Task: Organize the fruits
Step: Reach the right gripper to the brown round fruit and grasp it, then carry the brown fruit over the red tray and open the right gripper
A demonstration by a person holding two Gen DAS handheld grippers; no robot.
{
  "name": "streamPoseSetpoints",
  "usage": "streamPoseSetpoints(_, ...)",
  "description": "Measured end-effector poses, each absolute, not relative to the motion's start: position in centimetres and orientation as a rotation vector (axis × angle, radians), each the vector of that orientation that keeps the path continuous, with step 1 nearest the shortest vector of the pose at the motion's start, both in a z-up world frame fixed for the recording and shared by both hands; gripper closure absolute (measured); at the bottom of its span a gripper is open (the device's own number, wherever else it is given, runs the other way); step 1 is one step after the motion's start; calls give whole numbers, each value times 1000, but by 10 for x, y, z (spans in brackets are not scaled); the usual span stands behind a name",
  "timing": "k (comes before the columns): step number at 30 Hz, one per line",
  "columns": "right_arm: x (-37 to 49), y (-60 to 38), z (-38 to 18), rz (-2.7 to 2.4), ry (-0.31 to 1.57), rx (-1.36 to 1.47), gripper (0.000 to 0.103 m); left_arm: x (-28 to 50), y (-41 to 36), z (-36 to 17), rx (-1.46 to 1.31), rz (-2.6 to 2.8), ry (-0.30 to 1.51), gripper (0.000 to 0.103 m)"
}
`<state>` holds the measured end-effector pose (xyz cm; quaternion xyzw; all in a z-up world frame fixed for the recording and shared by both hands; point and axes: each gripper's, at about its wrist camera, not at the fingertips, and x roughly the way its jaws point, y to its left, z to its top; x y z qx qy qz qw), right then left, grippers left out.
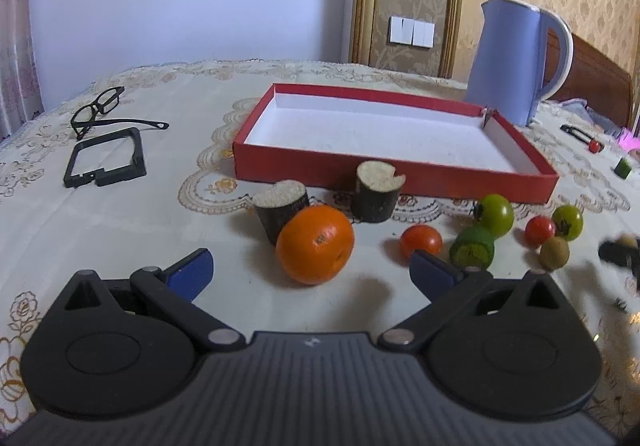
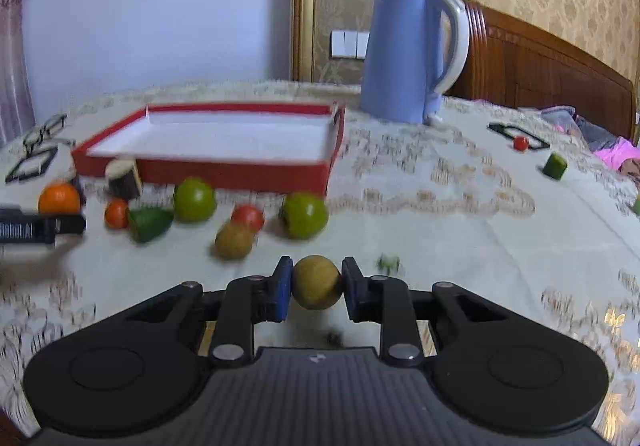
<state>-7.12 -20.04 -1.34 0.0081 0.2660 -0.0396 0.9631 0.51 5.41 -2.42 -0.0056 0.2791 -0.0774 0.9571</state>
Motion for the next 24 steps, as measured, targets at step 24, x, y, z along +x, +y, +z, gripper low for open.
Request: streamPoseSetpoints(24, 105, -205, -18, 18, 631, 30, 67, 18, 56, -30, -29, -181, 607, 0)
